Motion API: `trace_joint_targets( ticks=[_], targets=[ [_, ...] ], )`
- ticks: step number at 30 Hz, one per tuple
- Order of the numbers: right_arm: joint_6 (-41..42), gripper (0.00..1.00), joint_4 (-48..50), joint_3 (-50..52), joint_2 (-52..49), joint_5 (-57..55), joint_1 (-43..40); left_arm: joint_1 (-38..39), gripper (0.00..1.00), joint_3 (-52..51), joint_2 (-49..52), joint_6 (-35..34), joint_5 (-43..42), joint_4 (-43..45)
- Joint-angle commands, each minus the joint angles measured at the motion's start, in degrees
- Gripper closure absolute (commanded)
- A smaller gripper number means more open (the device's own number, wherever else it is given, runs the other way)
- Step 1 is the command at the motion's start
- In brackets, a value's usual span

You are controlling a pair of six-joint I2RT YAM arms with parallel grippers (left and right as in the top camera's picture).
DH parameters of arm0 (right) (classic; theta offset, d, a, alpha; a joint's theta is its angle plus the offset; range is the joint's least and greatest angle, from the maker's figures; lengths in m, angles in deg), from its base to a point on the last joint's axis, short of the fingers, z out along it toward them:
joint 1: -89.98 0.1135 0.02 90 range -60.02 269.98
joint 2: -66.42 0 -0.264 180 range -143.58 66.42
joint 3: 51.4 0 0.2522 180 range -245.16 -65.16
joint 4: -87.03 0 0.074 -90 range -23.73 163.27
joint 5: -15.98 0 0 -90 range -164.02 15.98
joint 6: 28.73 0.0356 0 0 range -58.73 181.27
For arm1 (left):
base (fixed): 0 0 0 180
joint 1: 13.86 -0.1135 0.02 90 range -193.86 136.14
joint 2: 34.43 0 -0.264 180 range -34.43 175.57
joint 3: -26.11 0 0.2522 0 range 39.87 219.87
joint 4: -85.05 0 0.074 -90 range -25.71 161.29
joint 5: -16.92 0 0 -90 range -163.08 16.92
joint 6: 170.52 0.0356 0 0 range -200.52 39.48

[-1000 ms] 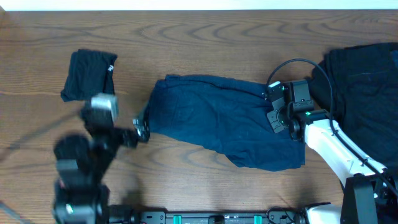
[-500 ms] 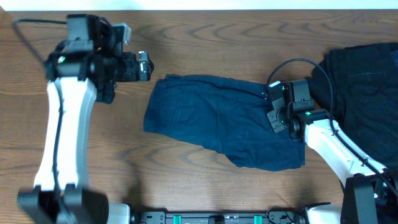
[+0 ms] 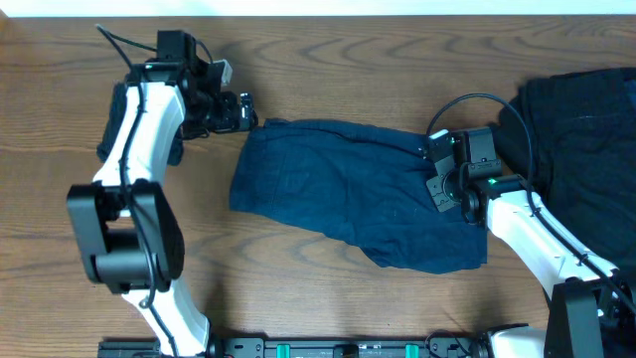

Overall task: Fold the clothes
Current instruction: 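Reach the left gripper to the trousers' left waistband corner and grasp it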

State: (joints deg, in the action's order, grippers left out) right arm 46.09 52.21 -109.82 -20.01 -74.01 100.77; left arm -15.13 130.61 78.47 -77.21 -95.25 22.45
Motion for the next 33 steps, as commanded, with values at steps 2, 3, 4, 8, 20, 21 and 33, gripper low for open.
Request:
trace_joint_targets(
  ticks=[2,3,4,8,20,21,33],
  targets=[
    [0.85,0.99,0.39,-0.63,0.66,0.02,0.48,0.35,0.13,1.01,3.10,1.25,-0.35,1.40],
    [0.85,0.98,0.42,-0.63,0.66,0.02,0.48,0.44,0.16,0.98,3.76,1.46,-0.35,1.68],
    [0.85,0.98,0.42,-0.63,0.66,0.02,0.48,0.57,0.18,0.98,4.28,1.88,-0.37,1.97],
    [0.83,0.98,0.42,-0.63,0.66,0.02,0.48,1.73,0.18,0.98,6.71,4.48,-0.39,2.93],
    [0.85,0.96,0.42,-0.63,0.66,0.02,0.48,4.59,0.22,-0.26,8.85,10.23,-0.33,6.25],
    [0.85,0.96,0.42,-0.63,0.66,0.02,0.48,4.59,0.22,-0.70,8.85,10.25,-0.33,6.93],
    [0.85,0.96,0.48,-0.63,0.66,0.02,0.48,4.59,0.23,-1.46,9.60,12.79,-0.33,8.04]
  ],
)
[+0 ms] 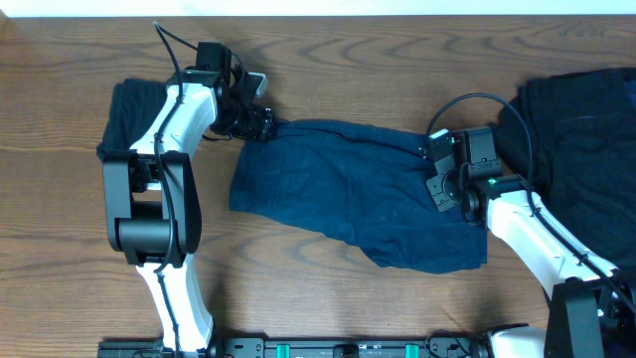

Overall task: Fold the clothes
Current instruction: 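Reach the left gripper to the trousers' left waistband corner and grasp it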

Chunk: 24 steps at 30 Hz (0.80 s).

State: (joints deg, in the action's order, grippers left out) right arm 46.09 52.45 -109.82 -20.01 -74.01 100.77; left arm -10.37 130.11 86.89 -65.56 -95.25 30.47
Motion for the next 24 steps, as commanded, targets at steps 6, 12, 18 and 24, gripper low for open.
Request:
trace_joint_targets(
  ticks=[6,12,18,24],
  targets=[
    [0.85,0.96,0.26,-0.63,0.66,0.02,0.48,-0.17,0.23,-1.22,3.19,1.11,-0.35,0.00],
    [0.85,0.96,0.26,-0.63,0.66,0.02,0.48,-0.17,0.32,-1.18,3.37,1.07,-0.35,0.11],
    [0.85,0.96,0.26,-0.63,0.66,0.02,0.48,-0.17,0.59,-1.18,3.34,0.59,-0.42,-0.02],
    [0.85,0.95,0.26,-0.63,0.66,0.02,0.48,-0.17,0.61,-0.96,1.64,0.17,-0.44,-0.02]
  ],
)
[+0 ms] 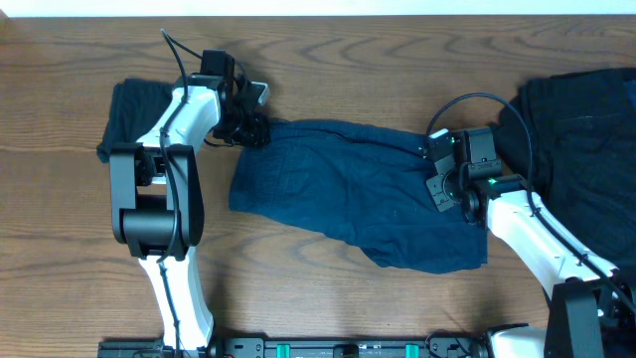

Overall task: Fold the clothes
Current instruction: 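Reach the left gripper to the trousers' left waistband corner and grasp it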

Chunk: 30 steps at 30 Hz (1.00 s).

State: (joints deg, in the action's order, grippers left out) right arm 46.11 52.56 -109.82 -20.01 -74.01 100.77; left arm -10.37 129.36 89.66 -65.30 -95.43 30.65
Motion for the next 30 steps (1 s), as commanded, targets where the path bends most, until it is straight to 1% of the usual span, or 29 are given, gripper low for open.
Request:
trace_joint_targets(
  ticks=[1,5,7,9,11,14,15,16,18,20,26,27,30],
  targets=[
    [0.81,0.95,0.17,-0.63,0.66,0.02,0.48,-0.17,0.61,-0.22,-1.66,-0.09,-0.26,-0.17],
    [0.83,0.95,0.17,-0.63,0.66,0.02,0.48,-0.17,0.62,-0.22,-4.87,-0.37,-0.42,-0.46],
    [0.83,0.95,0.17,-0.63,0.66,0.04,0.48,-0.13,0.63,-0.22,-6.27,-1.79,-0.83,-1.03],
    [0.83,0.95,0.17,-0.63,0.66,0.02,0.48,-0.13,0.67,-0.22,-7.23,-3.69,-1.25,-1.42],
    [0.83,0.96,0.17,-0.63,0.66,0.02,0.48,-0.13,0.68,-0.22,-7.80,-5.11,-1.25,-1.75],
    [0.83,0.96,0.15,-0.63,0.66,0.04,0.48,-0.13,0.77,-0.22,-7.96,-5.49,-1.25,-2.97],
    [0.83,0.96,0.17,-0.63,0.66,0.04,0.48,-0.13,0.81,-0.24,-7.96,-5.46,-1.27,-3.52],
    [0.83,0.96,0.15,-0.63,0.66,0.04,0.48,-0.13,0.88,-0.24,-7.96,-5.46,-1.25,-4.13],
    [0.83,0.95,0.15,-0.63,0.66,0.04,0.48,-0.13,0.92,-0.24,-7.96,-5.44,-1.25,-5.22],
    [0.83,0.96,0.15,-0.63,0.66,0.04,0.48,-0.13,0.93,-0.24,-7.93,-5.44,-1.25,-6.08],
    [0.83,0.96,0.13,-0.63,0.66,0.04,0.48,-0.11,0.94,-1.11,-7.93,-5.46,-1.27,-9.35],
    [0.83,0.98,0.07,-0.63,0.66,0.07,0.48,0.00,0.94,-1.16,-7.93,-5.46,-1.27,-10.58],
    [1.77,0.99,-0.13,-0.66,0.66,0.61,0.48,0.63,0.94,-1.14,-8.07,-6.12,-1.29,-14.62]
  ],
)
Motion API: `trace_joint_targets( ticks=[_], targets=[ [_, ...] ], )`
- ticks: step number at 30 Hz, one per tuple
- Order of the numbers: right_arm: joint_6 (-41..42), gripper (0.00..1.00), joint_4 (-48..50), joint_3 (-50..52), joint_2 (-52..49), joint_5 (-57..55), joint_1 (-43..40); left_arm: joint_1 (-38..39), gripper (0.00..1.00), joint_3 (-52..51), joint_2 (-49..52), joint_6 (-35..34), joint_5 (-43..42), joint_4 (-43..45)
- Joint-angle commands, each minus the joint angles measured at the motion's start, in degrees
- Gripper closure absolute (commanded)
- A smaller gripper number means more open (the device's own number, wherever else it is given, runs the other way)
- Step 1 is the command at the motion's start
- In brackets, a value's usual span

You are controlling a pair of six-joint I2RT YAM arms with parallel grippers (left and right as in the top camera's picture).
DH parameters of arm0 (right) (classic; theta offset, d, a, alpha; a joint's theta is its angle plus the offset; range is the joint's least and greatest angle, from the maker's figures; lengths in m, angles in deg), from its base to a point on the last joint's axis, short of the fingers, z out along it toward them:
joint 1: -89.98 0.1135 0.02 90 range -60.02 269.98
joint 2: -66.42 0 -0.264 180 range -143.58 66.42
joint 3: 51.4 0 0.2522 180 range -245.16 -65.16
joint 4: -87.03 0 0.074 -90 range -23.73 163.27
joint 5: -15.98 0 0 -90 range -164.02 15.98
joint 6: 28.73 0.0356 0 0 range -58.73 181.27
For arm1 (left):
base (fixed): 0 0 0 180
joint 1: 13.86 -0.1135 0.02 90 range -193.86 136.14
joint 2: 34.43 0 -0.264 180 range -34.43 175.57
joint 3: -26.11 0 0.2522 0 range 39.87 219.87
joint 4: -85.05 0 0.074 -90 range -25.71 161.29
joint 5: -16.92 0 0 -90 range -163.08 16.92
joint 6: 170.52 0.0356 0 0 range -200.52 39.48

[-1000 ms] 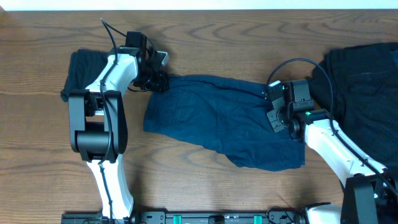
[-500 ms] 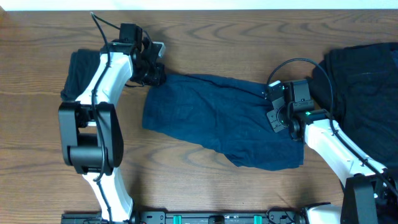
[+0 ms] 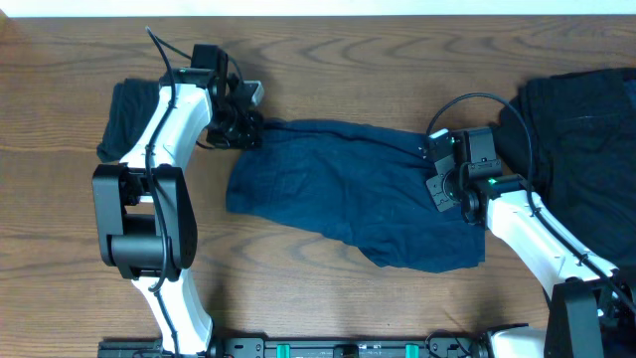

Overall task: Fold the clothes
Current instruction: 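Reach the left gripper to the trousers' left waistband corner and grasp it, then lift both trouser ends with both grippers and fold them toward the front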

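Observation:
A dark blue garment lies spread flat across the middle of the table. My left gripper is at its far left corner and looks shut on the cloth there. My right gripper rests on the garment's right edge, near the far right corner; its fingers are hidden under the wrist, so whether it is open or shut cannot be told.
A pile of dark clothes lies at the right edge of the table. A folded black garment sits at the far left, behind my left arm. The wooden table shows bare along the back.
My left gripper has shifted slightly left with the garment's far left corner, and the left edge of the cloth has moved a little left. The right arm has not moved.
My left gripper was first off the cloth, just left of its far left corner. Then it was at that corner, and it has stayed on it since, drawing it slightly left. My right gripper has stayed at the garment's right edge throughout.

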State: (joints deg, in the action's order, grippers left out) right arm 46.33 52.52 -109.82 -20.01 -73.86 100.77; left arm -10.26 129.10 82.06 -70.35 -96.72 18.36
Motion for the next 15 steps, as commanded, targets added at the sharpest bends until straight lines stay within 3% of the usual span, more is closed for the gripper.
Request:
trace_joint_targets(
  ticks=[1,9,15],
  targets=[
    [2.97,0.99,-0.37,-0.68,0.72,0.52,0.48,0.74,0.94,-0.87,-0.48,-2.21,0.00,-3.78],
    [11.30,0.99,-12.81,-5.70,6.47,1.16,0.48,2.38,0.94,-0.90,-1.29,-10.91,0.02,-13.79],
    [20.68,0.99,-19.58,-6.40,7.91,1.84,0.48,5.66,0.94,-3.76,-1.29,-14.05,0.09,-13.90]
  ],
)
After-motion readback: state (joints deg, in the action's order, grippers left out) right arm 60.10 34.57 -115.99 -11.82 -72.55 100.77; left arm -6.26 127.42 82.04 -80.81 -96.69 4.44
